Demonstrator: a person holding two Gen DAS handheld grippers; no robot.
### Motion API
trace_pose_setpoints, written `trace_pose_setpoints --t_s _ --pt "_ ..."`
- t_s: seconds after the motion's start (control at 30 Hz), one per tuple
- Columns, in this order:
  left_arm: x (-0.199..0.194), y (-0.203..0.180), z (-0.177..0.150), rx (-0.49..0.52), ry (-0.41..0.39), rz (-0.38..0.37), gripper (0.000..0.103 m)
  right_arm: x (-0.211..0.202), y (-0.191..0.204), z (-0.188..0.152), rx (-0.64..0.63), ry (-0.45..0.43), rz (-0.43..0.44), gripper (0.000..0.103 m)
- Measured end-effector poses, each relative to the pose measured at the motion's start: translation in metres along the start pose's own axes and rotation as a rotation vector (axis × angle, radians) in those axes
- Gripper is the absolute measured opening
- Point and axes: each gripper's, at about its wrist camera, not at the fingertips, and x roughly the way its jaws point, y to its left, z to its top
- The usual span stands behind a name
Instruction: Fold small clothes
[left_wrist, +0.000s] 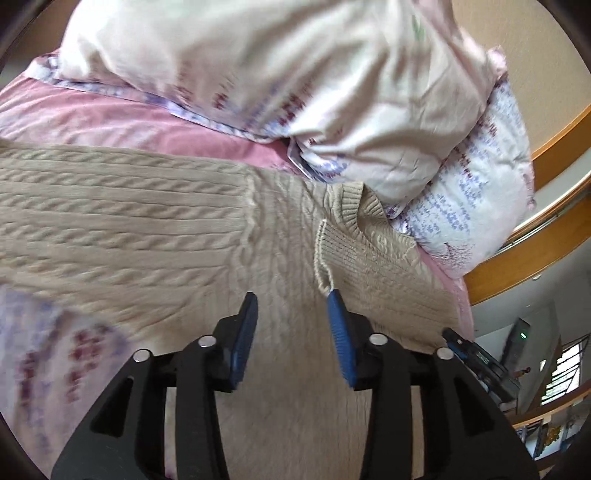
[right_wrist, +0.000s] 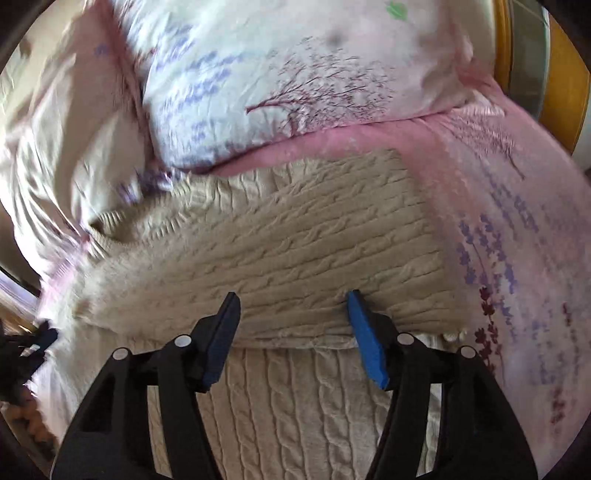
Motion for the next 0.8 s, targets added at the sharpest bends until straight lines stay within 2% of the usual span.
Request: trace_pose_setpoints --t_s 0.1,0.2,0.33,0.4,0.47,0.63,0.8 --pt "-0.039 0.022 -0.003 -0.011 -0.057 0.012 0.041 -0.006 0.034 0.0 -0.073 -0.017 0.062 0.062" --pt "-0.075 0.052 -0.001 -0.074 -0.125 0.038 0.041 -0.001 0.087 -0.005 -0.187 0.0 0.153 0.062" --pt "-0.118 0.108 0.005 -0.214 -0.222 0.132 0.041 0.014 0.15 -0.014 -0.296 0.042 0.218 0.062" --pt "-0.134 0.137 0.009 -0.286 -0.263 0.203 0.041 0.019 0.173 -0.02 -0.323 0.064 0.259 0.062" --pt "-0.146 0.168 0.013 -0.377 -0.292 0.254 0.041 0.02 0.186 -0.028 -0.34 0.074 0.284 0.063" --pt "-0.15 0.225 0.014 -0.592 -0.3 0.253 0.041 0.021 0.188 -0.035 -0.333 0.086 0.286 0.064" --pt "-0.159 0.259 0.012 -0.709 -0.362 0.274 0.039 0.02 0.166 -0.031 -0.269 0.084 0.272 0.065"
